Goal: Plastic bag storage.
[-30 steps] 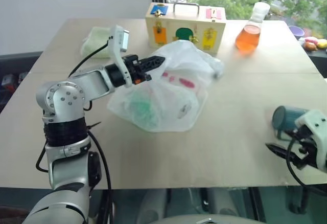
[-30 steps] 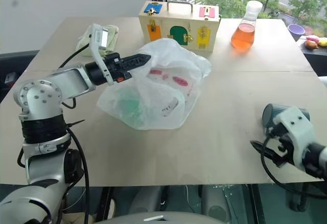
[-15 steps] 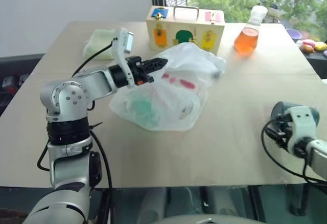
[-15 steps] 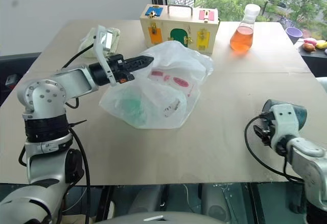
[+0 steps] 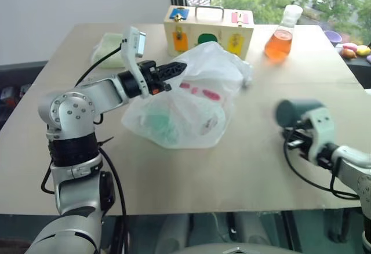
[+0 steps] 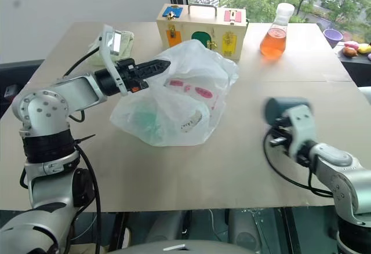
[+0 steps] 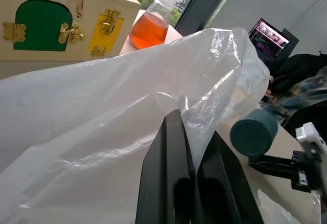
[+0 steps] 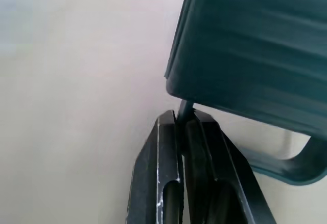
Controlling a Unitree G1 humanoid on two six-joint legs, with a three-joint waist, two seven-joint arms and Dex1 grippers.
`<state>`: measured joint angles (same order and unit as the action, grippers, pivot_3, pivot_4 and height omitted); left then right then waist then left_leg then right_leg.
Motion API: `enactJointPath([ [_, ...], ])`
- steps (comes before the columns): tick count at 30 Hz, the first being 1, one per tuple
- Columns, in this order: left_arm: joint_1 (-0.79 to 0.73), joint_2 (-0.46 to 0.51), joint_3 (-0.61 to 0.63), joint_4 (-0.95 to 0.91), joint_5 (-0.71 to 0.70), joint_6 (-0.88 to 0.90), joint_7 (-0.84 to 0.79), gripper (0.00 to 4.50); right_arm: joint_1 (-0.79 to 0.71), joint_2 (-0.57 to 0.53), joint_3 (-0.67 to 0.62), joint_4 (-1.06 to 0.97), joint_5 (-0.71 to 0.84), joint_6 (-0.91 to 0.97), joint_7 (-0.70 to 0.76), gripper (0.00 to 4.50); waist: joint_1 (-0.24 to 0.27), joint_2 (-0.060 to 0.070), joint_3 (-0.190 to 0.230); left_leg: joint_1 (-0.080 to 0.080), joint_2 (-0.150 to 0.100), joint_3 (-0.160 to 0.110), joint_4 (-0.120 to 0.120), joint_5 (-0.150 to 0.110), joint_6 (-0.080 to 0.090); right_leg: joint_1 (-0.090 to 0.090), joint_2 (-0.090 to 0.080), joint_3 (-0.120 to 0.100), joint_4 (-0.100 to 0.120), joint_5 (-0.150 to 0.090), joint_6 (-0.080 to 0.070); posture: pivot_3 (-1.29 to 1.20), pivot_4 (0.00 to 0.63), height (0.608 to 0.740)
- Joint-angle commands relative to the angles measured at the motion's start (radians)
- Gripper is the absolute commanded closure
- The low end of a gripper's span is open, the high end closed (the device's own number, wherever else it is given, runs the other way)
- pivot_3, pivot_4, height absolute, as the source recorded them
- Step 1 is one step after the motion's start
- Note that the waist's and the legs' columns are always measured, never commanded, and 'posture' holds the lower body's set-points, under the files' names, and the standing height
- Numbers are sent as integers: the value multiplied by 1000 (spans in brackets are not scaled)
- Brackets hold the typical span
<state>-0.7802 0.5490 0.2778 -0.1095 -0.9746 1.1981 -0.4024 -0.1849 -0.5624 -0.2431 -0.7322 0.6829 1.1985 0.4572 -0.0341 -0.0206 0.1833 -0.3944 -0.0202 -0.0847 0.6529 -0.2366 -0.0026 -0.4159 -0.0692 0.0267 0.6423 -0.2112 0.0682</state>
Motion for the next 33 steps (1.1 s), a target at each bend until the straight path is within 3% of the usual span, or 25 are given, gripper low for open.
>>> enactJointPath([
  [1, -38, 30, 19, -22, -23, 3, -28, 4500, -126, -35, 141, -48, 91, 22, 85, 4429, -3, -1, 0, 0, 0, -1, 0, 0, 0, 0, 0, -1, 0, 0, 0, 0, 150, 740],
  [6, -59, 51, 1, -53, -43, 8, -65, 4500, -331, -34, 423, 95, 28, -20, 171, 4429, -1, -1, 0, -1, -1, -3, 0, 0, 0, 1, -1, -3, -1, 1, -1, 0, 150, 740],
  [10, -62, 69, 17, -104, -91, 44, -69, 4500, -469, 20, 577, 301, -89, -135, 216, 4429, -4, -1, 0, -2, -1, -3, 0, 0, 0, 0, -1, -3, -1, 1, -1, 0, 150, 740],
  [20, 46, 143, 51, -285, -302, 128, -20, 4500, -720, 234, 644, 833, -280, -390, 295, 4429, -8, -1, 0, -2, -1, -3, -2, 0, 0, -2, -1, -3, -1, 1, -2, 0, 150, 740],
  [23, 63, 141, 59, -279, -304, 111, 39, 4500, -781, 343, 704, 979, -381, -589, 314, 4429, -7, -1, 0, -2, -1, -4, -2, 0, -1, -2, -1, -3, -1, 1, -2, 0, 150, 740],
  [26, 70, 126, 53, -259, -274, 90, 109, 4500, -797, 416, 715, 1069, -432, -687, 338, 3573, -9, -1, 0, -2, -2, -3, -2, 0, -1, -3, -1, -2, 0, 1, -2, 0, 150, 740],
  [28, 74, 113, 55, -244, -264, 75, 142, 4500, -764, 420, 707, 1014, -439, -713, 365, 2686, -4, -1, 0, -2, -2, -3, -3, 2, -4, -4, -1, -2, 0, 1, -2, 0, 150, 740],
  [30, 86, 100, 51, -235, -240, 50, 163, 4500, -708, 386, 683, 896, -475, -736, 321, 1703, 3, -1, 0, -4, -2, -4, -3, 2, -5, -4, -1, -3, 0, 1, -2, 0, 150, 740],
  [31, 90, 93, 47, -229, -225, 36, 173, 4500, -680, 355, 662, 832, -461, -714, 334, 1703, 9, -1, 0, -4, -3, -5, -3, 2, -5, -4, -2, -3, -1, 1, -2, 0, 150, 740],
  [32, 92, 85, 41, -220, -204, 18, 181, 4500, -642, 323, 629, 746, -428, -675, 345, 1085, 14, -1, 0, -4, -4, -4, -3, 2, -5, -4, -3, -3, -1, 1, -2, 0, 150, 740],
  [33, 93, 80, 38, -214, -191, 6, 186, 4500, -617, 304, 606, 690, -402, -643, 356, 1010, 20, -1, 0, -5, -4, -4, -3, 2, -5, -4, -3, -3, -1, 1, -2, 0, 150, 740],
])
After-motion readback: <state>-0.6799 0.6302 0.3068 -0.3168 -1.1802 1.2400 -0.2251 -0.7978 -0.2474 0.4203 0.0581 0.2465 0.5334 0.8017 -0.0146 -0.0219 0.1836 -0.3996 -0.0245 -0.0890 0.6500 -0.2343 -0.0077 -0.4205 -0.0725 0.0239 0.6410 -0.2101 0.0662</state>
